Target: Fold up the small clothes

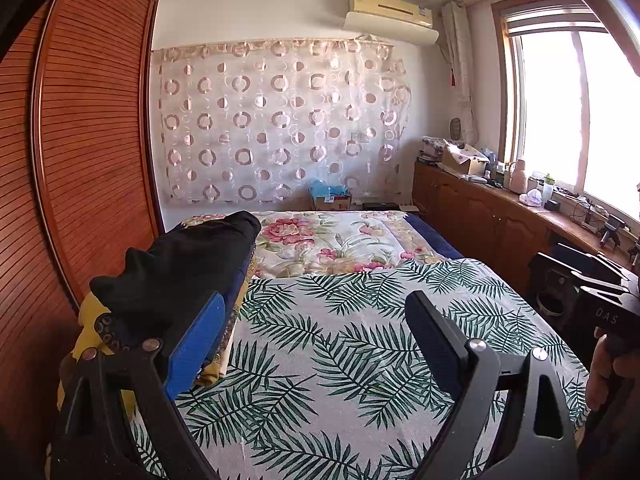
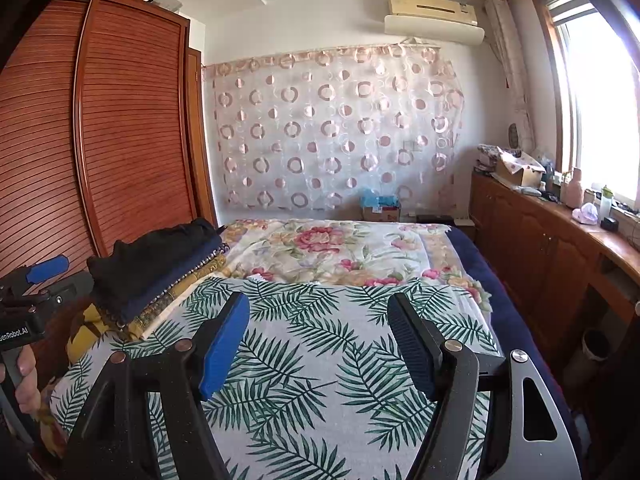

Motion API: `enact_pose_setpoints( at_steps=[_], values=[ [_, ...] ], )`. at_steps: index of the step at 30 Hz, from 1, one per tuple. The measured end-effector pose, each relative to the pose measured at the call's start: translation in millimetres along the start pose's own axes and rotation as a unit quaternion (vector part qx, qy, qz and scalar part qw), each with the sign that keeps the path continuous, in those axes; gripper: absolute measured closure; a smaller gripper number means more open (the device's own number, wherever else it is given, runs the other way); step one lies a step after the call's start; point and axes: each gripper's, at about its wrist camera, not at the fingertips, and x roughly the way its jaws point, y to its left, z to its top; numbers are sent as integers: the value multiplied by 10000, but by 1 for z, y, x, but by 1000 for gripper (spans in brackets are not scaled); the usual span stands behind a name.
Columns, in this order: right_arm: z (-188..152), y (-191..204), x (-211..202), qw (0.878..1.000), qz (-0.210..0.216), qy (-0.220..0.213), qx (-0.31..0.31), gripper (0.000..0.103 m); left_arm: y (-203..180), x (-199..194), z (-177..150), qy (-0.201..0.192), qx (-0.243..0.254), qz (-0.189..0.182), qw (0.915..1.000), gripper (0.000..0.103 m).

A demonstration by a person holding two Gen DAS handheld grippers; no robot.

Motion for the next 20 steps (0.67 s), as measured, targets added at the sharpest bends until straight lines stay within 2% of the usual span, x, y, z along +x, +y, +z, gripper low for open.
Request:
enact_pose_setpoints(
  at_steps=[20],
  values=[
    [0, 0, 3, 10000, -24, 9, 34, 30, 1, -1, 0, -12, 12, 4, 10000, 11]
  ],
)
